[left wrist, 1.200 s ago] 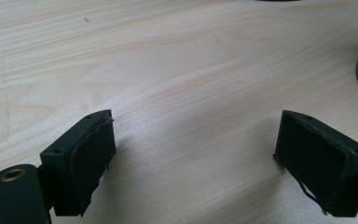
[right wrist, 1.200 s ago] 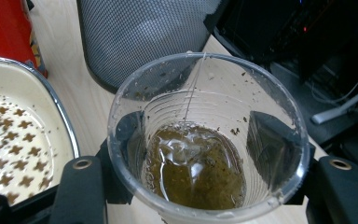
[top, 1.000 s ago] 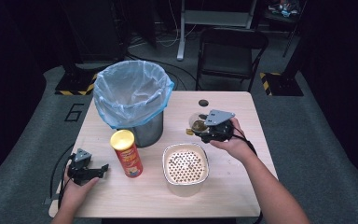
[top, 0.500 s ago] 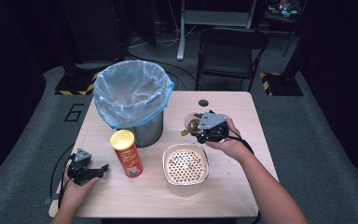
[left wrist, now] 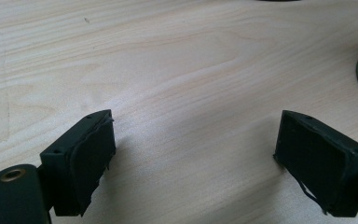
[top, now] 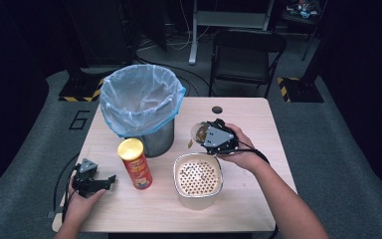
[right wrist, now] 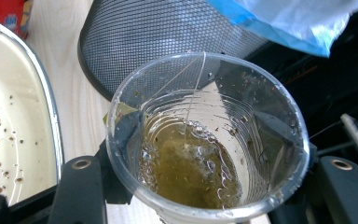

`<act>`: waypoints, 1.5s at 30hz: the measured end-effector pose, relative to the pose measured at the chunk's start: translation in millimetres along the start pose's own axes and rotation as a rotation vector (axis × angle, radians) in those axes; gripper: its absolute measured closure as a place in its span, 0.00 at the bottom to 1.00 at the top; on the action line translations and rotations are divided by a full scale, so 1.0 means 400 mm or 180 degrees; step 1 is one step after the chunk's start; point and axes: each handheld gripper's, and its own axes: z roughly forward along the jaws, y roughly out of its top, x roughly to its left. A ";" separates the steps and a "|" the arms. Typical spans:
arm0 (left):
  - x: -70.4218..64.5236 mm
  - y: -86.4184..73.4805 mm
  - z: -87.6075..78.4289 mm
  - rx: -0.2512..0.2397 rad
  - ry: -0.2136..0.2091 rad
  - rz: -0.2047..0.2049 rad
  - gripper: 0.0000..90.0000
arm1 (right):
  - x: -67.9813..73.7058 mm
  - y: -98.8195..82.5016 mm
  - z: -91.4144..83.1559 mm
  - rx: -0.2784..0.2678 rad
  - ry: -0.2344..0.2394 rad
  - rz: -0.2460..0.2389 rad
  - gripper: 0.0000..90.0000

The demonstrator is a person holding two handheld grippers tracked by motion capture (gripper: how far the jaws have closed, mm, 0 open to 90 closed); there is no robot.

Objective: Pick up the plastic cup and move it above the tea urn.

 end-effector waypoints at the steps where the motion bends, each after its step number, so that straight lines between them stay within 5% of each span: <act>1: 0.000 0.000 -0.001 0.0012 -0.0004 -0.0003 0.13 | 0.005 0.002 0.005 -0.0024 -0.0019 -0.0112 0.41; 17: -0.001 0.000 -0.002 0.0031 -0.0028 -0.0008 0.13 | 0.041 0.030 -0.024 -0.0288 0.0005 -0.0496 0.41; 21: 0.000 0.001 -0.004 0.0063 -0.0044 0.0005 0.13 | 0.071 0.042 -0.036 -0.0205 -0.0037 -0.0901 0.41; 22: -0.001 0.000 0.000 -0.0010 -0.0017 0.0017 0.13 | 0.091 0.047 -0.042 -0.0136 -0.0059 -0.1148 0.41; 23: -0.001 0.000 0.000 -0.0010 -0.0017 0.0017 0.13 | 0.091 0.047 -0.042 -0.0136 -0.0059 -0.1148 0.41; 24: -0.002 0.000 0.001 -0.0018 -0.0017 0.0006 0.13 | 0.110 0.053 -0.048 -0.0100 -0.0123 -0.1437 0.41; 26: -0.001 0.000 0.000 -0.0011 -0.0019 0.0016 0.13 | 0.121 0.055 -0.050 -0.0053 -0.0152 -0.1579 0.41; 27: -0.001 0.000 0.001 -0.0012 -0.0019 0.0014 0.13 | 0.133 0.059 -0.053 -0.0006 -0.0196 -0.1739 0.41; 28: -0.001 0.000 0.001 -0.0014 -0.0018 0.0012 0.13 | 0.154 0.066 -0.059 0.0041 -0.0325 -0.2121 0.41; 29: -0.001 0.000 0.001 -0.0014 -0.0018 0.0012 0.13 | 0.154 0.066 -0.059 0.0041 -0.0325 -0.2121 0.41; 31: -0.001 0.000 0.000 -0.0009 -0.0018 0.0019 0.13 | 0.173 0.072 -0.064 0.0097 -0.0469 -0.2489 0.41; 32: -0.001 0.000 0.001 -0.0014 -0.0018 0.0012 0.13 | 0.189 0.075 -0.067 0.0189 -0.0610 -0.2825 0.41; 33: -0.001 0.000 0.001 -0.0014 -0.0018 0.0012 0.13 | 0.189 0.075 -0.067 0.0189 -0.0610 -0.2825 0.41; 35: -0.002 -0.001 0.001 -0.0020 -0.0017 0.0004 0.13 | 0.200 0.081 -0.072 0.0223 -0.0762 -0.3195 0.41; 40: -0.002 -0.001 0.001 -0.0018 -0.0018 0.0008 0.13 | 0.226 0.078 -0.071 0.0341 -0.0952 -0.3714 0.41; 41: -0.001 0.000 0.001 -0.0013 -0.0018 0.0014 0.13 | 0.232 0.077 -0.071 0.0437 -0.0839 -0.3767 0.41; 45: -0.001 0.000 0.000 -0.0012 -0.0018 0.0015 0.13 | 0.243 0.071 -0.077 0.0391 -0.1037 -0.3917 0.41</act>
